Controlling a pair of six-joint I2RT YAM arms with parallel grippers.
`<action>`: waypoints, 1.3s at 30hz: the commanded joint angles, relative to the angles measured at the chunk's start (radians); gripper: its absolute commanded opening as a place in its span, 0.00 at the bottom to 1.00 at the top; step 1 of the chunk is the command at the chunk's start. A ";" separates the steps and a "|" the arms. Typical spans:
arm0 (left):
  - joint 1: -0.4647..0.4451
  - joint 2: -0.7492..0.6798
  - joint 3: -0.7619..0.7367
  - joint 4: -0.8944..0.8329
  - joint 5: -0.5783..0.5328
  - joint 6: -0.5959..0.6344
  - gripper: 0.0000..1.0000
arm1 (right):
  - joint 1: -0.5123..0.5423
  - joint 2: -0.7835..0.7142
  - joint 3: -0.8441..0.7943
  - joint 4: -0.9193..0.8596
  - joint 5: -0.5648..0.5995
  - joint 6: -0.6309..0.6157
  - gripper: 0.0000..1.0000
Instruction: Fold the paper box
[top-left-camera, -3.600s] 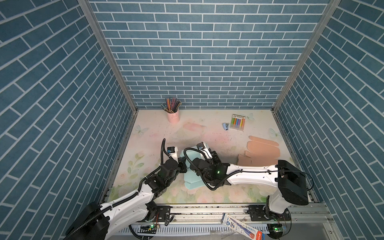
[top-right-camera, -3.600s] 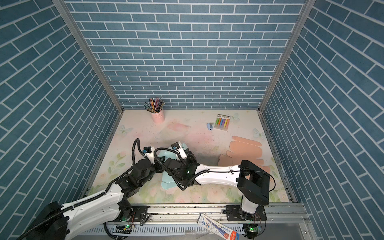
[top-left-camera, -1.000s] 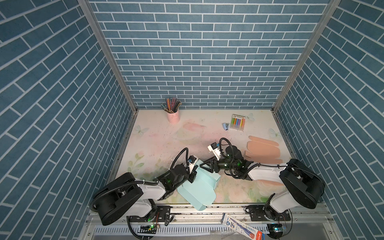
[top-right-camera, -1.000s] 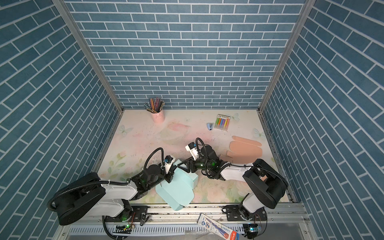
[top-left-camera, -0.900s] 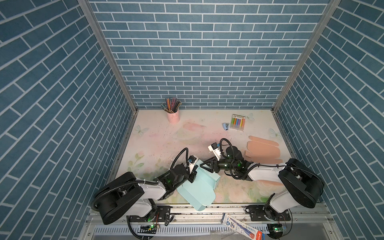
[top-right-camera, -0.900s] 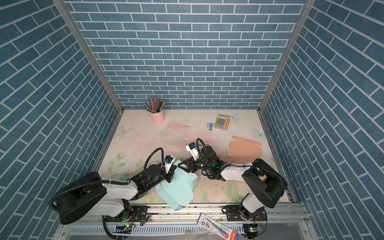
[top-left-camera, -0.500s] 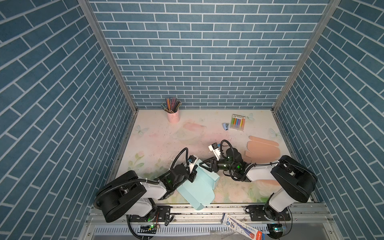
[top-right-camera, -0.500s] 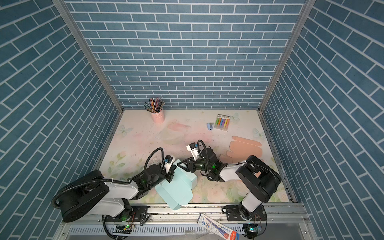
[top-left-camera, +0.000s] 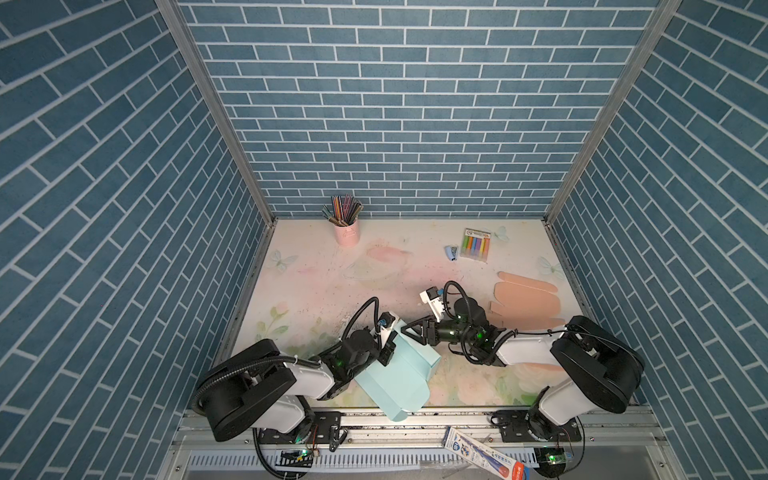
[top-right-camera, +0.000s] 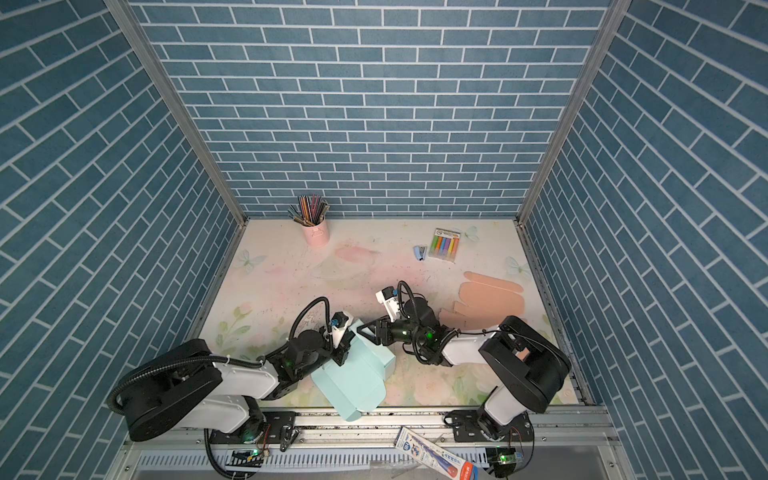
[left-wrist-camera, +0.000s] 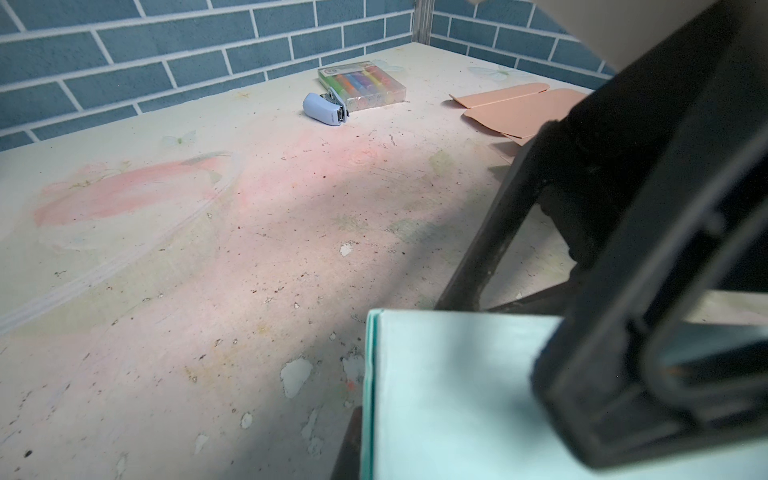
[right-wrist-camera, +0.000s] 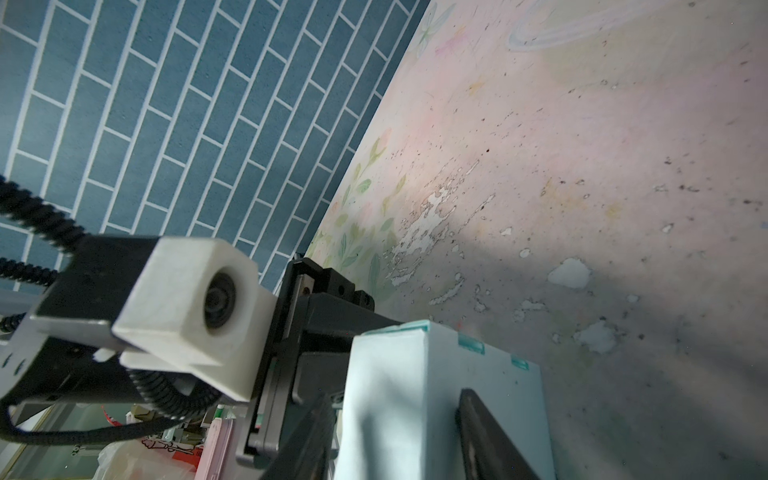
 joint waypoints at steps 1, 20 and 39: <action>0.001 0.005 0.006 0.006 -0.033 -0.005 0.06 | 0.035 -0.050 -0.008 -0.078 -0.092 -0.003 0.51; -0.021 0.015 -0.027 0.011 -0.050 -0.027 0.24 | 0.031 -0.235 0.094 -0.524 0.180 -0.227 0.72; -0.055 -0.248 -0.127 -0.178 -0.107 -0.197 0.41 | 0.205 -0.157 0.288 -0.901 0.528 -0.418 0.84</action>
